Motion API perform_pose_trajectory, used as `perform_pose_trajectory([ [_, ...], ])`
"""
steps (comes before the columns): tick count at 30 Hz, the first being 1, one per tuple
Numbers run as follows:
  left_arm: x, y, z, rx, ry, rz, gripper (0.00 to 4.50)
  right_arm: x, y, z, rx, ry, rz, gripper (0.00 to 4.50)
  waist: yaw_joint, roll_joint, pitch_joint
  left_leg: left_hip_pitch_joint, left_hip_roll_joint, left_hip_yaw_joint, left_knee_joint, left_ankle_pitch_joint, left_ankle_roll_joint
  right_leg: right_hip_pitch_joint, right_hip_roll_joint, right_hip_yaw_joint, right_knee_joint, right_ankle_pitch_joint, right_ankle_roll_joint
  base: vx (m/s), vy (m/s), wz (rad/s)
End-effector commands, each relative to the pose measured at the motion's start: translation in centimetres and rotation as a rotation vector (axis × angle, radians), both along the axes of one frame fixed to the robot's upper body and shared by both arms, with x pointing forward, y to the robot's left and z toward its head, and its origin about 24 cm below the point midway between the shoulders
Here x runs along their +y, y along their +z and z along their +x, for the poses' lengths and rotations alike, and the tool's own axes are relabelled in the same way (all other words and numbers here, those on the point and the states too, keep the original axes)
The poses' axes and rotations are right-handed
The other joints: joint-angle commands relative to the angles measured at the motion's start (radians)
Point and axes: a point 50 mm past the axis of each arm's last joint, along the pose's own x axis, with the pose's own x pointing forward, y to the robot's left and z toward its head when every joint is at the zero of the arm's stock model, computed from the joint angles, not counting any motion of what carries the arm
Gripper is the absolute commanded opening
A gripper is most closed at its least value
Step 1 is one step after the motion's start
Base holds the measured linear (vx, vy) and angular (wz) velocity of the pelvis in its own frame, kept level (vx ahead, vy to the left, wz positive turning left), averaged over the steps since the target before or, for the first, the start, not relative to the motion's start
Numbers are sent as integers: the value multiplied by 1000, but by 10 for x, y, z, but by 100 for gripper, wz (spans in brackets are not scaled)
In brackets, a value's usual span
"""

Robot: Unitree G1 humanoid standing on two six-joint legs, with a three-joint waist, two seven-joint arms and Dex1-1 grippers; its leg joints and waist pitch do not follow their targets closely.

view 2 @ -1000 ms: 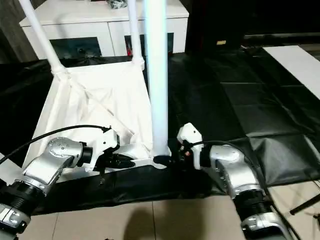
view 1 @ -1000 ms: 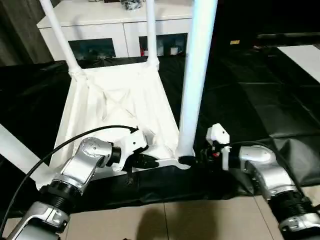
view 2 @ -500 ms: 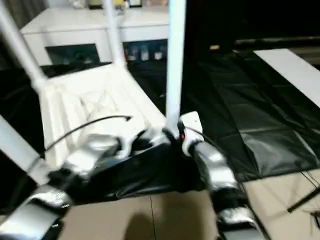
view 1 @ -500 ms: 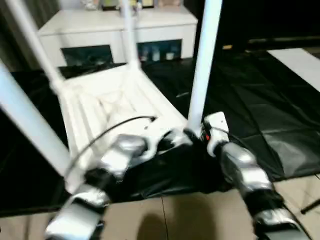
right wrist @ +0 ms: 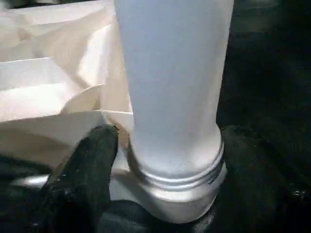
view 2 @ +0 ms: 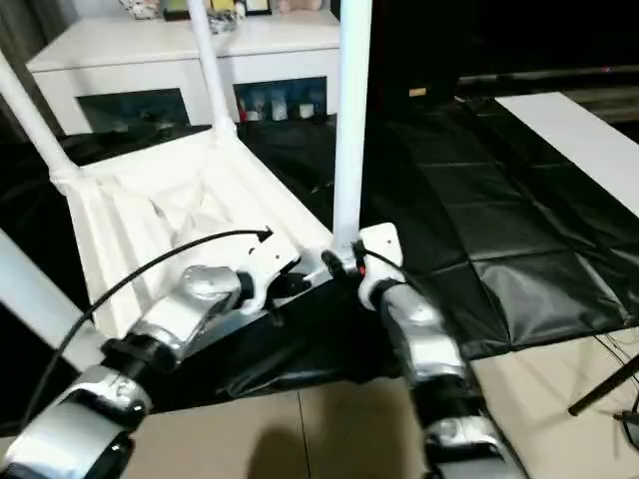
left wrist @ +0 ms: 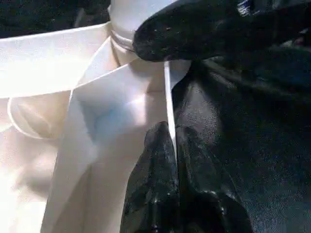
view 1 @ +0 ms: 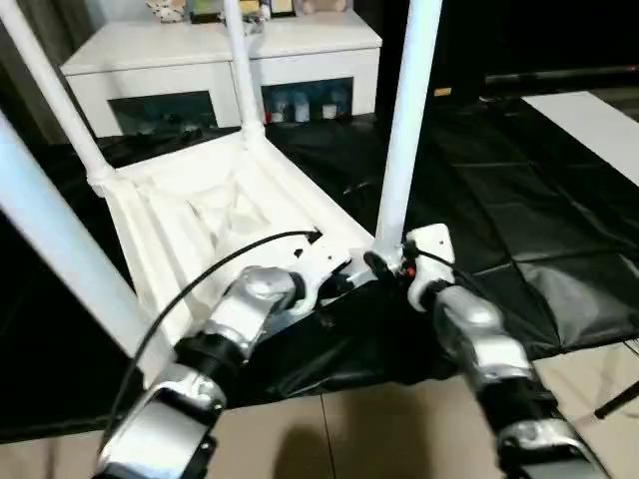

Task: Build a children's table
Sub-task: Rotate leg to tighten

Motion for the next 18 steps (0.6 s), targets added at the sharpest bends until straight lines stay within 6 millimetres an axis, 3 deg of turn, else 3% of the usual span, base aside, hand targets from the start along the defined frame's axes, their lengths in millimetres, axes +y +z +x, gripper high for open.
perform_pose_trajectory([
  [1, 4, -21, -16, 89, -97, 60, 0, -2, 6, -4, -7, 115, 22, 375, -1, -16, -45, 15, 42, -32, -88, -500, 23, 16, -48, 18, -84, -488, -147, 0, 0, 0],
  [3, 8, -23, -18, 92, -116, 69, 0, -11, 6, -10, -8, 192, 3, 375, 7, -10, -48, 20, 46, -26, -86, -477, 27, 16, -45, 21, -81, -415, -176, 0, 0, 0],
  [4, 12, -22, -18, 74, -141, 69, 0, -22, 7, -17, -5, 272, -28, 375, 9, -12, -48, 23, 47, -23, -85, -471, 30, 14, -43, 23, -78, -393, -188, 0, 0, 0],
  [8, 17, -18, -22, 45, -243, 43, 0, -44, 9, -33, 21, 401, -76, 375, 22, -14, -55, 7, 48, -20, -79, -373, 69, 34, -47, 26, -63, -319, -215, 0, 0, 0],
  [10, 20, -14, -26, 32, -314, 32, 0, -53, 11, -40, 39, 464, -84, 375, 29, -13, -55, 7, 51, -16, -77, -342, 82, 33, -46, 25, -60, -289, -229, 0, 0, 0],
  [13, 23, -10, -31, 12, -404, 11, 0, -61, 15, -54, 78, 571, -52, 375, 40, -11, -58, 7, 56, -14, -75, -305, 95, 34, -45, 26, -52, -244, -244, 42, -6, 3],
  [14, 23, -9, -31, 10, -405, 9, 0, -62, 16, -55, 80, 576, -50, 375, 48, -11, -61, 14, 58, -11, -70, -293, 105, 32, -44, 26, -49, -213, -251, 51, -6, 6],
  [18, 22, -6, -32, 6, -446, -23, 0, -65, 16, -64, 119, 641, -48, 375, 64, -9, -65, 8, 58, -9, -64, -212, 125, 36, -47, 26, -36, -129, -274, 0, 0, 0],
])
